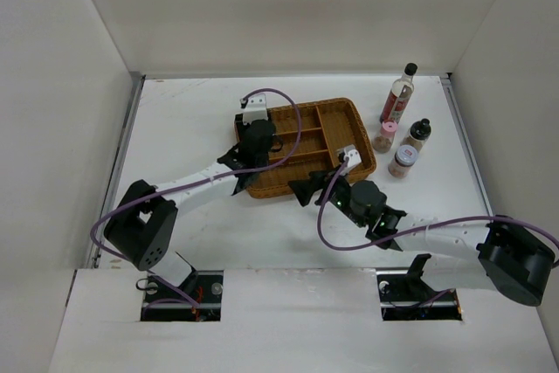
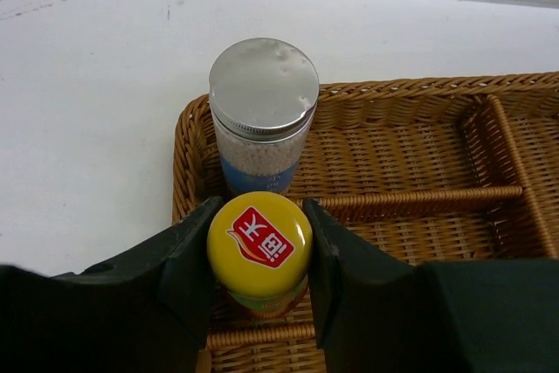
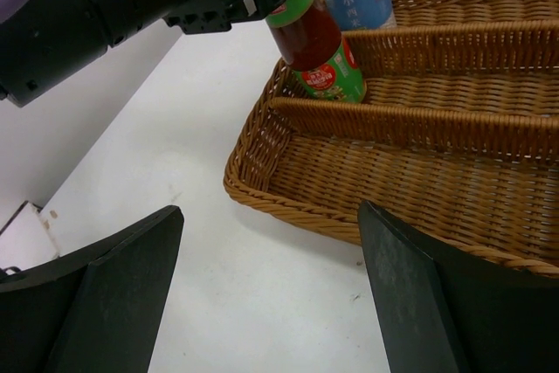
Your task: Organize the condiment bottles
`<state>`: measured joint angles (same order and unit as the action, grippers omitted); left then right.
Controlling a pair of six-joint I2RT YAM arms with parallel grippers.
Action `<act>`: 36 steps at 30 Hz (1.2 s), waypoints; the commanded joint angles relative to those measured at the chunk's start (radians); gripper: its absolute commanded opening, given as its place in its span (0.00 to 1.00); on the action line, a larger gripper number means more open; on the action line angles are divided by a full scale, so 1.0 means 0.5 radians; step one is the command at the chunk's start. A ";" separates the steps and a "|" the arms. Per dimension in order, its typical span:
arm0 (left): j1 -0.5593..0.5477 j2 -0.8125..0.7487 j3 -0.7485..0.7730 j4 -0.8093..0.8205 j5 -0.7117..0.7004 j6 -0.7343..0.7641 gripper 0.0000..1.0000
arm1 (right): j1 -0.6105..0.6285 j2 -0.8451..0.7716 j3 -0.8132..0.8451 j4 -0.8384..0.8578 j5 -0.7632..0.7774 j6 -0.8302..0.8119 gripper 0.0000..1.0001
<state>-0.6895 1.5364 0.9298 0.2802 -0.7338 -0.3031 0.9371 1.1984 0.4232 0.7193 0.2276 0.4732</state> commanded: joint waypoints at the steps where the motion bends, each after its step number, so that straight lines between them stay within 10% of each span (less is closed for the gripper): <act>1: -0.021 -0.045 -0.010 0.225 -0.045 -0.032 0.39 | -0.020 -0.044 -0.021 0.138 -0.001 0.023 0.87; 23: -0.037 -0.661 -0.319 0.225 -0.045 -0.038 1.00 | -0.035 -0.080 -0.024 0.102 0.008 0.017 0.36; 29: 0.037 -1.139 -0.711 0.225 -0.158 -0.139 1.00 | -0.059 -0.084 0.003 0.004 0.045 0.008 0.17; 36: 0.306 -1.698 -1.264 0.179 -0.232 -0.501 1.00 | -0.197 -0.102 0.052 -0.149 0.180 0.020 0.24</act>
<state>-0.5758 0.7429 0.3698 0.3611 -0.8333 -0.4404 0.8684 1.1725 0.4107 0.6765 0.2592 0.4770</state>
